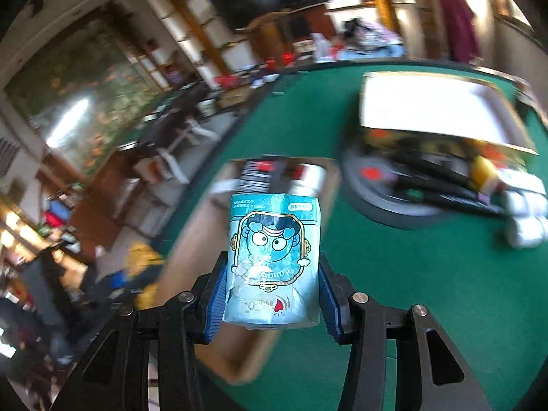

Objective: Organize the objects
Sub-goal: 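Lower the cracker packet and blue tissue pack into the tray and open both grippers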

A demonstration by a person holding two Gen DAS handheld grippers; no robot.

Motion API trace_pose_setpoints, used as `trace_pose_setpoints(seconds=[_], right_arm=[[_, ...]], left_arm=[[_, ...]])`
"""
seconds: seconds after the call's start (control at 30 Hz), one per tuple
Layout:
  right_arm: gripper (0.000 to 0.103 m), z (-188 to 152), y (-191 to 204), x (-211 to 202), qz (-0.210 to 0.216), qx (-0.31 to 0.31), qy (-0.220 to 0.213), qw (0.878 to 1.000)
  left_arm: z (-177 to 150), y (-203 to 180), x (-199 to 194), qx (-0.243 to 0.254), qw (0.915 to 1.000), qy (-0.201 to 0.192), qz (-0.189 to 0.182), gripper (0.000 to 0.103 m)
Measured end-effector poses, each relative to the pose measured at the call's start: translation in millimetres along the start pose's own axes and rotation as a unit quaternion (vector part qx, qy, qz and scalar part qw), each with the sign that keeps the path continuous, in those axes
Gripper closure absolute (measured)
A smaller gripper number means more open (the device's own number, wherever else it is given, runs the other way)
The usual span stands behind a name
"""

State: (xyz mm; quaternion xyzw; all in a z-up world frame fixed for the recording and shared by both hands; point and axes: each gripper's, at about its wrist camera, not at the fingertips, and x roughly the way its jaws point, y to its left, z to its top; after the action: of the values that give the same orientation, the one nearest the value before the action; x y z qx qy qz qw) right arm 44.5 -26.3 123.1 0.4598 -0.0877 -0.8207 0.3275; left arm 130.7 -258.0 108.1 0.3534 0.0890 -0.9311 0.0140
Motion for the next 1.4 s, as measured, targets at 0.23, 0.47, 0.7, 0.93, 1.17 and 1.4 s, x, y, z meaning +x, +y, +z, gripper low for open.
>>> trace_pose_setpoints(seconds=[0.23,0.47,0.7,0.93,1.17,1.4], right_arm=[[0.051,-3.6,23.3,61.2,0.014,-0.005,0.039,0.999],[0.051,-18.6,19.9,108.4,-0.018,-0.012,0.076,0.997],[0.051,-16.8,19.4,127.0,-0.033,-0.022,0.086,0.995],[0.051,-18.1,19.5,141.2,-0.047,-0.026,0.096,0.994],[0.05,-15.1,16.8,142.0,-0.059,-0.03,0.091,0.994],[0.046,-13.9,25.5,147.5,-0.074,-0.048,0.081,0.993]], left_arm=[[18.3,6.7,39.6,0.014,0.9995,0.028,0.003,0.059],[22.3,5.6,83.1,0.023,0.9974,0.068,0.001,0.059],[23.4,14.2,111.1,0.012,0.9953,0.096,0.002,0.059],[24.7,15.2,119.0,0.011,0.9938,0.11,0.012,0.059],[27.1,16.8,123.3,0.006,0.9926,0.118,0.028,0.057],[33.6,25.6,115.8,-0.016,0.993,0.114,0.027,0.046]])
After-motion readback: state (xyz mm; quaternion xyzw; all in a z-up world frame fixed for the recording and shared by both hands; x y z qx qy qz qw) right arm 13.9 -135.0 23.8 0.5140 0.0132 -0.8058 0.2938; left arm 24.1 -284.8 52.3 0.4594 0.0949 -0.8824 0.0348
